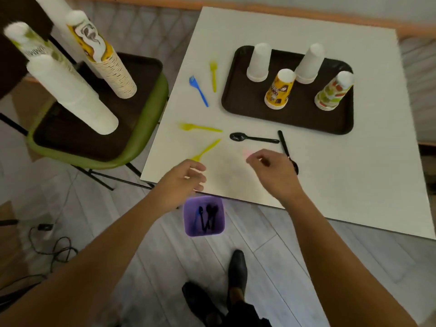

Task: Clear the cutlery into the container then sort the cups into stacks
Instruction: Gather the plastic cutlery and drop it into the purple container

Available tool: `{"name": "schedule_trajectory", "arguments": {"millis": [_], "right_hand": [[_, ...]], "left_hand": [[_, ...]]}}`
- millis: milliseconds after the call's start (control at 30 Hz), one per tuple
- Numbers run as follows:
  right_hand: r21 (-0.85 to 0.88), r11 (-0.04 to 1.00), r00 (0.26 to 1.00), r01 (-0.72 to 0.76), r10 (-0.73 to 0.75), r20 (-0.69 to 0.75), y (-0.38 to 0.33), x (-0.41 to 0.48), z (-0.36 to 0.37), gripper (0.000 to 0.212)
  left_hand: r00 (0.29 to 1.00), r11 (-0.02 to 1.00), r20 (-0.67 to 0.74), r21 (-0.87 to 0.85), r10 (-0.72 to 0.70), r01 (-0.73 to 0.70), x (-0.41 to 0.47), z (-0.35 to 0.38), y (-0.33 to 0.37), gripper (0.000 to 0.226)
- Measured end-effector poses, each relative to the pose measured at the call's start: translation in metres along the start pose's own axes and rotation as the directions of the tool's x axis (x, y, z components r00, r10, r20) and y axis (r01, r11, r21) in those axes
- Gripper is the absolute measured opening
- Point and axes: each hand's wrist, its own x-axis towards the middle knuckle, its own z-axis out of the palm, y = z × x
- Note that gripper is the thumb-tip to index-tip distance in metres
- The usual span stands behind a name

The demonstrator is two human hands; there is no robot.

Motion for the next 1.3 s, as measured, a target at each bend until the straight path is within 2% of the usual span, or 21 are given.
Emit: {"name": "schedule_trajectory", "arguments": {"millis": [67,100,200,267,333,433,500,567,633,700,767,833,900,933,967,1033,1067,1100,1167,1233,1300], "right_hand": [[-0.203,0.979,0.965,0.004,-0.057,-0.254,0.013,0.026,-0.023,0.020],[-0.279,0.959,0.951,-0.039,-0.050,-0.305,0.023,0.039,-0.031,0.028],[-0.503,0.839,0.965,-0.208,0.093,-0.245,0.047,0.067,-0.038,0.050],[-0.611,0.766,0.978,-0.199,0.120,-0.168,0.059,0.075,-0.034,0.052],[-0.632,0.758,0.985,-0.164,0.094,-0.143,0.070,0.081,-0.031,0.042],[-0.614,0.777,0.986,-0.138,0.048,-0.160,0.080,0.089,-0.039,0.025],[-0.595,0.791,0.981,-0.143,0.034,-0.191,0.083,0.092,-0.051,0.020],[-0.583,0.802,0.970,-0.134,-0.014,-0.243,0.081,0.090,-0.063,0.017],[-0.588,0.808,0.946,-0.046,-0.155,-0.286,0.074,0.084,-0.070,0.014],[-0.613,0.776,0.898,0.150,-0.366,-0.243,0.062,0.075,-0.070,0.011],[-0.650,0.670,0.831,0.359,-0.547,-0.105,0.051,0.069,-0.061,0.010],[-0.641,0.569,0.750,0.515,-0.661,0.015,0.041,0.069,-0.047,0.010],[-0.612,0.503,0.670,0.610,-0.740,0.060,0.029,0.074,-0.036,0.016],[-0.593,0.499,0.650,0.632,-0.758,0.055,0.024,0.078,-0.032,0.021],[-0.568,0.529,0.656,0.630,-0.754,0.025,0.018,0.082,-0.029,0.027],[-0.499,0.665,0.737,0.556,-0.671,-0.075,0.013,0.091,-0.026,0.040],[-0.472,0.733,0.792,0.490,-0.600,-0.109,0.014,0.096,-0.024,0.043],[-0.472,0.776,0.846,0.419,-0.522,-0.108,0.017,0.101,-0.021,0.044],[-0.562,0.774,0.934,0.291,-0.357,-0.009,0.028,0.113,-0.013,0.044],[-0.673,0.700,0.966,0.241,-0.243,0.093,0.041,0.120,-0.005,0.044],[-0.720,0.664,0.975,0.203,-0.205,0.085,0.045,0.124,-0.001,0.038]], "left_hand": [[0.997,0.998,-0.050,-0.018,0.054,-0.055,0.007,0.012,0.019,0.025],[0.994,0.996,-0.069,-0.019,0.082,-0.083,0.011,0.018,0.028,0.029],[0.982,0.988,-0.115,-0.031,0.147,-0.151,0.025,0.037,0.046,0.032],[0.973,0.980,-0.148,-0.066,0.177,-0.188,0.031,0.047,0.056,0.030],[0.968,0.977,-0.178,-0.090,0.177,-0.195,0.037,0.058,0.064,0.029],[0.970,0.983,-0.172,-0.027,0.174,-0.181,0.046,0.073,0.069,0.026],[0.965,0.979,-0.167,0.064,0.202,-0.194,0.051,0.081,0.072,0.018],[0.941,0.944,-0.183,0.221,0.286,-0.244,0.054,0.085,0.075,0.021],[0.879,0.840,-0.178,0.427,0.442,-0.335,0.054,0.086,0.081,0.033],[0.768,0.595,-0.086,0.689,0.635,-0.414,0.057,0.084,0.087,0.046],[0.701,0.317,0.062,0.861,0.711,-0.398,0.063,0.083,0.096,0.056],[0.718,0.139,0.168,0.928,0.675,-0.347,0.071,0.084,0.102,0.057],[0.791,0.063,0.228,0.946,0.568,-0.319,0.077,0.079,0.103,0.043],[0.840,0.125,0.219,0.939,0.497,-0.319,0.080,0.074,0.101,0.038],[0.891,0.262,0.187,0.913,0.414,-0.314,0.081,0.068,0.099,0.035],[0.955,0.579,0.095,0.777,0.281,-0.248,0.083,0.051,0.090,0.029],[0.966,0.676,0.054,0.704,0.254,-0.217,0.084,0.043,0.085,0.029],[0.974,0.747,0.016,0.639,0.228,-0.185,0.085,0.034,0.079,0.029],[0.988,0.855,-0.040,0.506,0.152,-0.111,0.086,0.021,0.069,0.027],[0.995,0.921,-0.060,0.385,0.086,-0.056,0.088,0.010,0.061,0.023],[0.996,0.954,-0.082,0.300,0.033,-0.006,0.092,0.000,0.053,0.023]]}}
